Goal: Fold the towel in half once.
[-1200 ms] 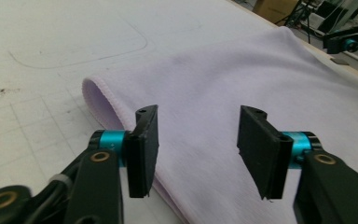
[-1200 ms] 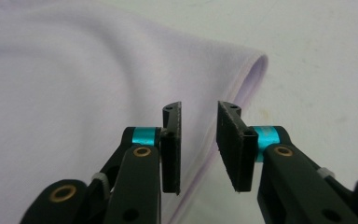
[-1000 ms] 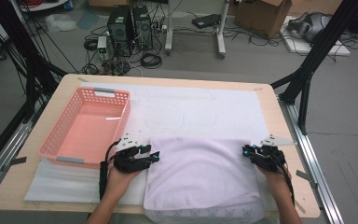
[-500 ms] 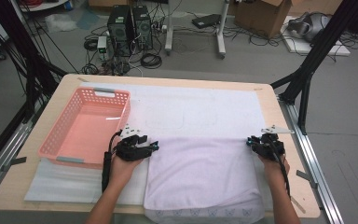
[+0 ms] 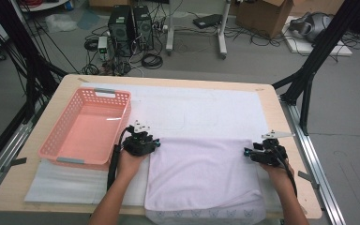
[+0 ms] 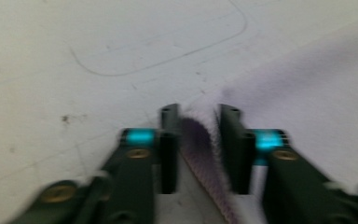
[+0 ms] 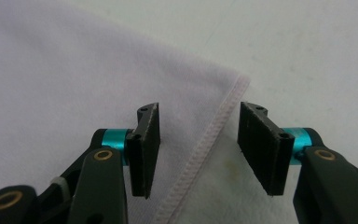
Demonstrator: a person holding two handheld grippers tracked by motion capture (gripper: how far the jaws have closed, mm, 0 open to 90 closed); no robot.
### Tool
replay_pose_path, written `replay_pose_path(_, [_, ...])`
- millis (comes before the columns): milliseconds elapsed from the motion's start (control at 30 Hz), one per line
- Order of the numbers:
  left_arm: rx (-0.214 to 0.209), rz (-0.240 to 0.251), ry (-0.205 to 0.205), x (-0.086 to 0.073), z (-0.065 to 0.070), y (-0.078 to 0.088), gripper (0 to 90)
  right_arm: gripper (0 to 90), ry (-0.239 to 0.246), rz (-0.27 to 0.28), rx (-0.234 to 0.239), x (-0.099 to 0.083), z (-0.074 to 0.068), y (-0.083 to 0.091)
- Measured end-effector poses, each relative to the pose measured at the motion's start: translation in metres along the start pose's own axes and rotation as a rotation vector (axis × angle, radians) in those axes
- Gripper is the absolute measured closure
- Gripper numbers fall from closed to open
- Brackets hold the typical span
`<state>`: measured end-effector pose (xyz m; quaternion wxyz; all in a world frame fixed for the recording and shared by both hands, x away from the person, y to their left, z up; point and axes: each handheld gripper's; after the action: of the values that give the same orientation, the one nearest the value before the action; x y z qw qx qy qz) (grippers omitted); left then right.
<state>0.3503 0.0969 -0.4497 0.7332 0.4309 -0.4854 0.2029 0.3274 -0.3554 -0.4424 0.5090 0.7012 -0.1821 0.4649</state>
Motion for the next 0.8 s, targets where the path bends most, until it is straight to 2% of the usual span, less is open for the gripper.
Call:
replay_pose_path(67, [0.006, -0.008, 0.006, 0.001, 0.002, 0.001, 83.0, 60.9, -0.023, 0.002, -0.011, -0.001, -0.005, 0.002])
replay_pose_path(100, [0.009, -0.003, 0.011, 0.001, 0.001, 0.001, 83.7, 70.8, -0.024, -0.004, -0.001, -0.002, -0.008, 0.003])
replay_pose_path(133, [0.019, 0.016, 0.013, 0.002, 0.001, 0.003, 84.4, 83.1, -0.018, -0.011, 0.036, -0.002, -0.010, 0.005])
replay_pose_path(200, [0.034, 0.083, 0.023, 0.007, -0.001, 0.007, 85.4, 85.1, 0.003, -0.018, 0.063, -0.002, -0.012, 0.007])
replay_pose_path(233, [0.042, 0.109, 0.034, 0.011, -0.002, 0.009, 85.9, 85.5, -0.004, -0.015, 0.078, -0.001, -0.009, 0.008])
replay_pose_path(333, [0.049, 0.121, 0.008, 0.029, -0.005, 0.009, 85.9, 86.0, -0.050, 0.067, 0.080, 0.003, 0.001, 0.012])
replay_pose_path(367, [0.051, 0.123, -0.001, 0.034, -0.005, 0.008, 85.9, 86.0, -0.054, 0.096, 0.073, 0.004, 0.003, 0.014])
replay_pose_path(400, [0.052, 0.149, -0.003, 0.041, -0.007, 0.007, 85.9, 86.1, -0.051, 0.113, 0.064, 0.006, 0.004, 0.014])
replay_pose_path(567, [0.067, 0.168, -0.011, 0.061, -0.015, -0.005, 85.9, 86.0, -0.021, 0.211, 0.010, 0.017, 0.008, 0.012])
replay_pose_path(733, [0.058, 0.210, -0.013, 0.068, -0.024, -0.016, 85.8, 86.0, -0.015, 0.233, -0.025, 0.033, 0.016, 0.002])
replay_pose_path(800, [0.056, 0.212, -0.013, 0.069, -0.027, -0.019, 85.7, 86.0, -0.018, 0.237, -0.035, 0.037, 0.018, -0.002])
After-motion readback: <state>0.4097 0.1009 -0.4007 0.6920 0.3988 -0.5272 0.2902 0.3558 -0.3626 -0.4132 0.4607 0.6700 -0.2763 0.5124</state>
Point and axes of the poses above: each handheld gripper's, and its own axes: y roughly backward along the jaws, x roughly out of its top, z roughly to its right, and after that the axes turned 12 degrees about z, right-handed
